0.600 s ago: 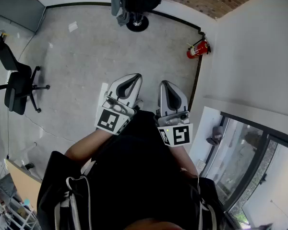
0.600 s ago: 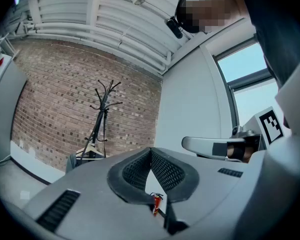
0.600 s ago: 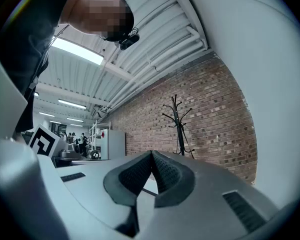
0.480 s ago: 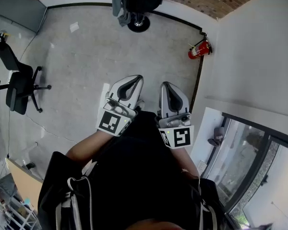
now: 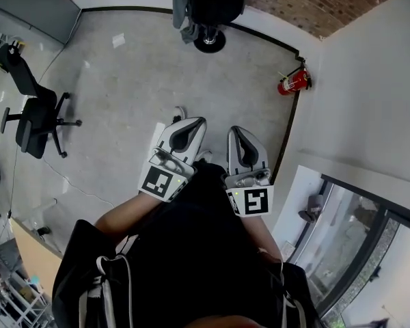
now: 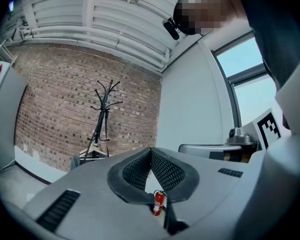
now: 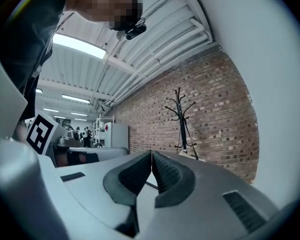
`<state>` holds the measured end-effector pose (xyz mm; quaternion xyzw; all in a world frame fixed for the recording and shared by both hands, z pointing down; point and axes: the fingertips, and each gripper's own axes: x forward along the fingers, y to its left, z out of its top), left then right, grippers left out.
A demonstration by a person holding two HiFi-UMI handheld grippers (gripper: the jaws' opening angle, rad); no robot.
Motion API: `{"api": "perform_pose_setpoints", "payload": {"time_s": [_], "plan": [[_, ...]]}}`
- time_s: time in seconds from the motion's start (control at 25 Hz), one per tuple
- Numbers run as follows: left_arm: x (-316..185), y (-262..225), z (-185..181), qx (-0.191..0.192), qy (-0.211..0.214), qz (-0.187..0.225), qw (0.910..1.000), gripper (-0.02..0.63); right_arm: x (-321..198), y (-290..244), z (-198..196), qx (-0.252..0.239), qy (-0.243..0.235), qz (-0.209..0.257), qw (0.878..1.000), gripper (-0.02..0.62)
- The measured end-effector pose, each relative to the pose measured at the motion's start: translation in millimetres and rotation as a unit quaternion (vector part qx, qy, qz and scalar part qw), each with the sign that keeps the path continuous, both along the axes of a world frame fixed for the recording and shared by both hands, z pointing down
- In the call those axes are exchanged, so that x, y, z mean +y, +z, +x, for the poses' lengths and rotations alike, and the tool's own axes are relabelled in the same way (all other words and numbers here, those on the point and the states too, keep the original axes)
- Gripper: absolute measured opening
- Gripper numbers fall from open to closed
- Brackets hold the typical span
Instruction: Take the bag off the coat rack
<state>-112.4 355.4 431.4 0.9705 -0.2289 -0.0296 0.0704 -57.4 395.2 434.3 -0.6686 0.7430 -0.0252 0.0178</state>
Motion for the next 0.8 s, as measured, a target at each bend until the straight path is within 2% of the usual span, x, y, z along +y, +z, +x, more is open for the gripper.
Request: {"api": "perform_pose_setpoints", "payload": {"time_s": [0.12, 0.36, 0.52, 0.6, 0.8], "plan": [[-20, -2, -7, 0.000, -0.019, -0.002, 0.9998, 0.018, -10, -2, 2, 0.006, 0.007, 0.008, 1.000, 0.021], [-60, -1, -4, -0.016, -0.028, 0.030, 0.9991, 0.018, -29, -5, 16, 0.002, 0.039, 0.019, 0.999, 0.021], [-97, -1, 13, -0.016, -0.013, 0.037, 0.9991, 0.018, -55, -3, 40, -0.009, 0.065, 0.010, 0.998, 0.021], [-118, 0, 25, -0.014, -0.008, 0.034, 0.9993, 0.020, -72, -5, 52, -0.012, 0.074, 0.021, 0.997, 0.021], [-170, -9, 46, -0.011, 0.001, 0.035, 0.9993, 0.018, -131, -24, 70, -0.004, 0.070, 0.036, 0.997, 0.021]]}}
